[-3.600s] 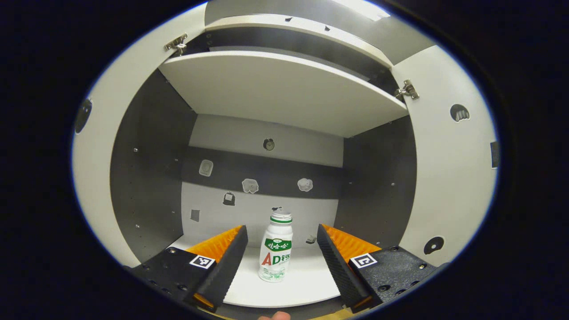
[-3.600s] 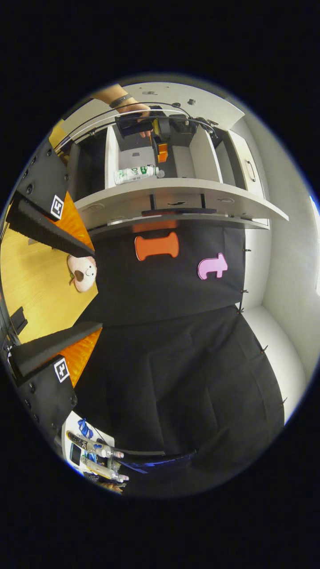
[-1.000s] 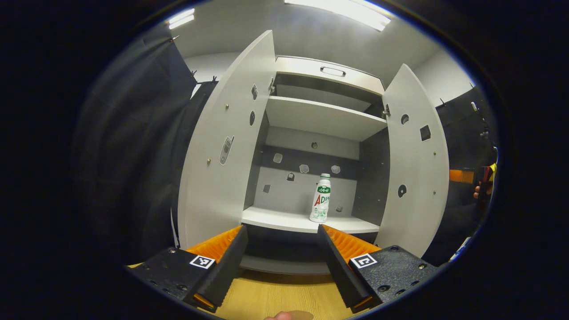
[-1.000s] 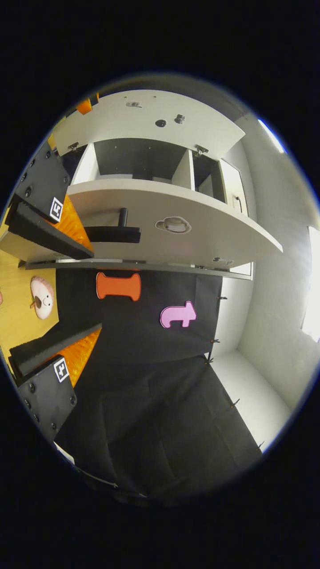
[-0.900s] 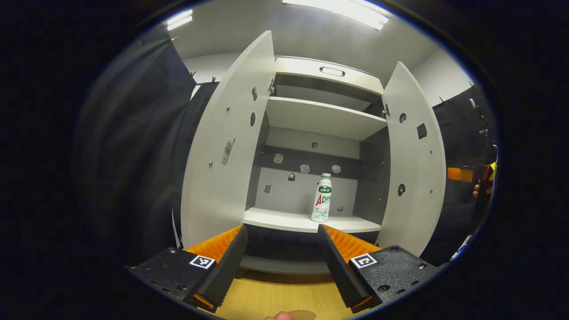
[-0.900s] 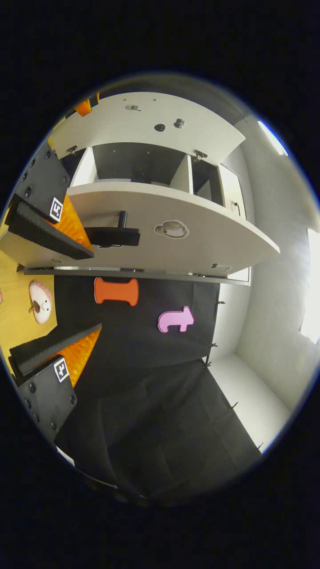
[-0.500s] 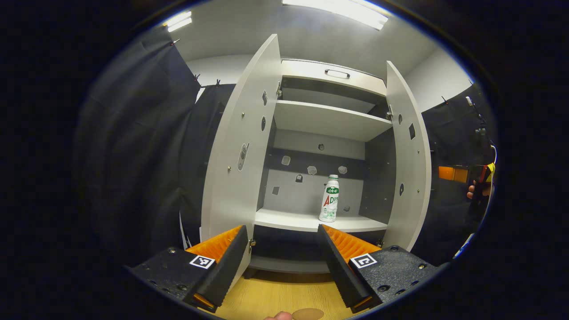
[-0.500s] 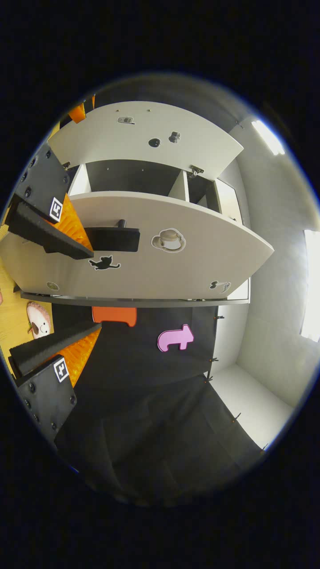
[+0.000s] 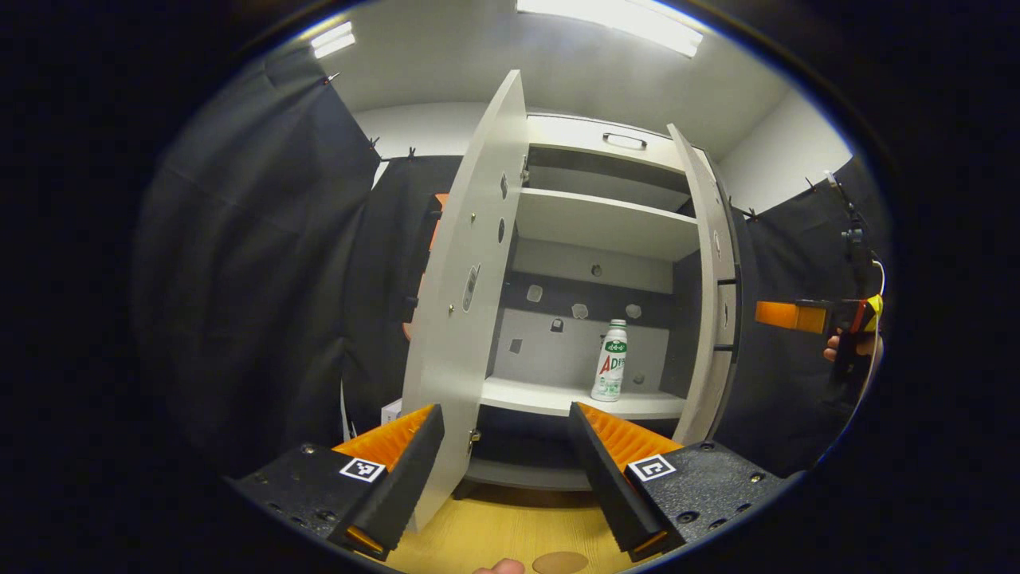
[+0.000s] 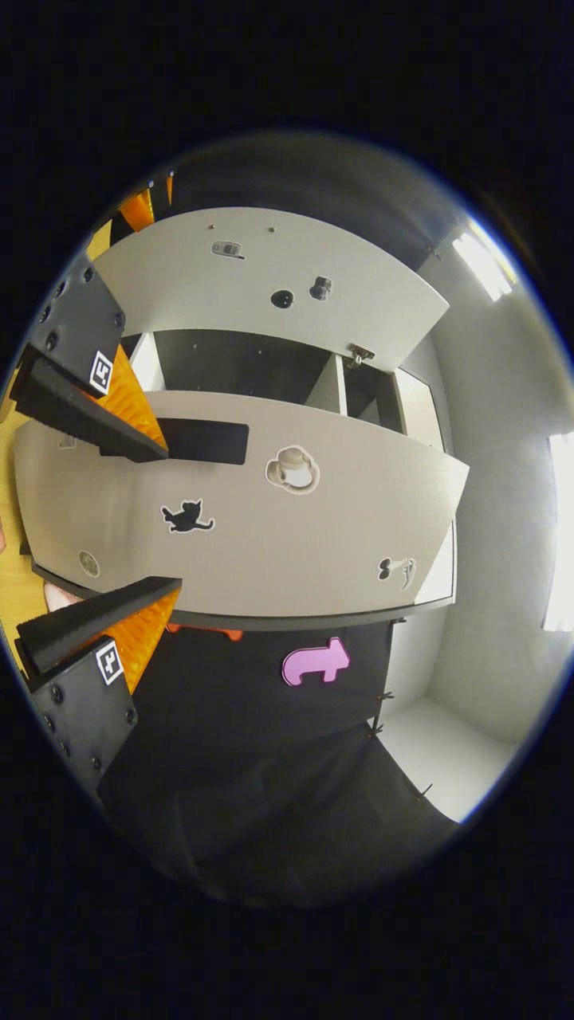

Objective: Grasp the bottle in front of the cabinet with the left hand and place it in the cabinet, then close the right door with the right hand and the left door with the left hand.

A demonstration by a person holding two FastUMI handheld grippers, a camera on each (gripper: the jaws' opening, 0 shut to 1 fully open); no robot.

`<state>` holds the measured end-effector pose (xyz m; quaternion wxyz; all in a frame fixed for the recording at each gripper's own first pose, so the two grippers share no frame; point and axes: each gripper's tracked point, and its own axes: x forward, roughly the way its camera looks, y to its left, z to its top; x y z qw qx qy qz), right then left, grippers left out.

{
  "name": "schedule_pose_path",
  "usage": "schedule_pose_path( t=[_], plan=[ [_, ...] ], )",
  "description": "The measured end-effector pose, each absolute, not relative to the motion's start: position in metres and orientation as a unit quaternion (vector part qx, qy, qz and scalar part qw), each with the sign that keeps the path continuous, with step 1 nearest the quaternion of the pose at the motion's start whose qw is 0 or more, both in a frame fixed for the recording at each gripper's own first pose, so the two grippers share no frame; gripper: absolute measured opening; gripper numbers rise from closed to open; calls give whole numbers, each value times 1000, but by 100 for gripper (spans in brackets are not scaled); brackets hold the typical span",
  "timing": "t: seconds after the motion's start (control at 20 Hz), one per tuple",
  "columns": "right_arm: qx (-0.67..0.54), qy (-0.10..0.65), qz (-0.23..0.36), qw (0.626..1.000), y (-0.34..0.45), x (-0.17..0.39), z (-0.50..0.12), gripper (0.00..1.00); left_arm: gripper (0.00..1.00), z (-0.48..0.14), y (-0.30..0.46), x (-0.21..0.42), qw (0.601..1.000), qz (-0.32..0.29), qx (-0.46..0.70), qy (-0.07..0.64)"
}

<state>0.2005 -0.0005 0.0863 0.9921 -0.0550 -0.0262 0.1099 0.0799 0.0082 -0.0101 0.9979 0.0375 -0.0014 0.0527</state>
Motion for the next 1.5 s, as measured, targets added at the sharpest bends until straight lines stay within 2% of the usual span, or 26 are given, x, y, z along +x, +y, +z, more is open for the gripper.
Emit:
schedule_pose_path(
  t=[0.25,0.45,0.75,0.9,1.2,1.5],
  plan=[
    [-43,-10,132,990,25,217,71,95,95,1,28,71,996,81,44,-13],
    [-35,-9,126,991,34,230,66,95,96,12,49,60,993,106,39,-24],
    [-22,7,117,993,51,260,58,95,95,40,116,38,981,180,49,-47],
    [-11,5,108,994,53,266,55,95,96,48,138,48,979,194,40,-46],
    [-19,9,102,995,53,258,53,96,95,64,160,85,979,193,41,-53],
    [-34,13,107,994,37,203,51,96,95,88,173,129,976,189,61,-85]
  ],
)
